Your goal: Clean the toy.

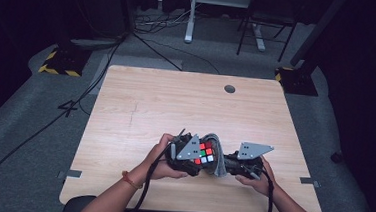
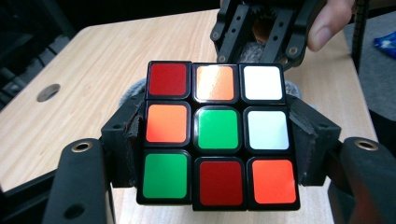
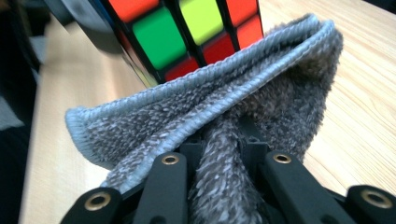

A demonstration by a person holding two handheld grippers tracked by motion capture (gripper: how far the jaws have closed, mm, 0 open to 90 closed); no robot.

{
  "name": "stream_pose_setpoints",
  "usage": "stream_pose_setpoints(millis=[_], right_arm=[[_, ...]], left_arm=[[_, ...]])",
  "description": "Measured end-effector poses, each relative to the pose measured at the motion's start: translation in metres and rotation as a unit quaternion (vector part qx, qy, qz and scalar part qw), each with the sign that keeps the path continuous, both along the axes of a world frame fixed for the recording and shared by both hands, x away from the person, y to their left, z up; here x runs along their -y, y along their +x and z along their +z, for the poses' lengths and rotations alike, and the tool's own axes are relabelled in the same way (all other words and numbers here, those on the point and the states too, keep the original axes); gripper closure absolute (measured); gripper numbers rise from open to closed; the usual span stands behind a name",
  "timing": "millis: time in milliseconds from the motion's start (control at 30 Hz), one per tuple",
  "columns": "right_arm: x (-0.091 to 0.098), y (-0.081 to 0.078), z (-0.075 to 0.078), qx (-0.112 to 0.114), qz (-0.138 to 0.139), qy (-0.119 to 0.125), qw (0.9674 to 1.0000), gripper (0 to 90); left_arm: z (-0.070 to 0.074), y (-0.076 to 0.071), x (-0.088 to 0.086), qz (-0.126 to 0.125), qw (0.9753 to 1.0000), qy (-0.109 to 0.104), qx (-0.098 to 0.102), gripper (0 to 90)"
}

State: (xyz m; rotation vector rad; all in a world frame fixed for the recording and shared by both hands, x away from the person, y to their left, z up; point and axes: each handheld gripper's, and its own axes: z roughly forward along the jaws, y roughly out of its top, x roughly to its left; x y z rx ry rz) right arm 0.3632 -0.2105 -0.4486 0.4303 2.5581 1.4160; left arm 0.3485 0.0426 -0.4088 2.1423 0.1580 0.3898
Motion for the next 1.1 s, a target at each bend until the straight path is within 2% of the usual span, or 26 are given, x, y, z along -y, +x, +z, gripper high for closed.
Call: stream_pose_setpoints(millis=[67,167,267,333,500,667,733,800,867,933,1000,1100], right_arm=[[0.001,-0.001,0.003,0.002,0.0,0.007,1.0,77.2],[0.008,0.001,0.004,-0.012,-0.003,0.035,0.9993,77.2],[0.012,0.0,0.01,-0.007,0.0,0.056,0.9984,77.2],[0.011,-0.002,0.013,0.003,0.001,0.056,0.9984,77.2],[0.01,-0.008,0.018,0.025,0.002,0.05,0.9984,77.1],[0.008,-0.01,0.02,0.047,-0.008,0.037,0.9982,77.0],[0.007,-0.009,0.02,0.055,-0.014,0.024,0.9981,76.9],[0.005,-0.007,0.017,0.055,-0.02,0.01,0.9982,77.0],[0.003,-0.003,0.009,0.043,-0.022,-0.01,0.9988,77.0],[0.0,-0.003,0.004,0.035,-0.016,-0.022,0.999,77.0],[-0.003,-0.003,0.001,0.032,-0.007,-0.027,0.9991,77.0],[-0.004,-0.004,0.002,0.027,0.001,-0.023,0.9993,77.0]], left_arm=[[-0.001,0.002,-0.001,0.0,1.0,0.0,-0.007,33.0],[-0.005,0.005,-0.001,0.008,0.9998,0.019,-0.006,32.4],[-0.01,0.006,0.002,0.014,0.9992,0.035,-0.011,32.3],[-0.011,0.007,0.004,0.012,0.9989,0.044,-0.011,32.4],[-0.016,0.005,0.009,0.011,0.9974,0.071,-0.007,32.8],[-0.015,0.003,0.009,0.007,0.9982,0.059,-0.008,33.1],[-0.013,0.002,0.009,0.004,0.9987,0.05,-0.009,33.2],[-0.01,0.001,0.008,-0.002,0.9991,0.043,-0.006,33.2],[-0.007,-0.001,0.008,-0.005,0.9993,0.037,-0.005,33.3],[-0.005,-0.001,0.008,-0.004,0.999,0.045,0.006,33.3],[-0.004,0.0,0.005,0.001,0.9992,0.04,0.001,33.3],[-0.002,0.004,0.0,0.016,0.9992,0.037,0.005,33.3]])
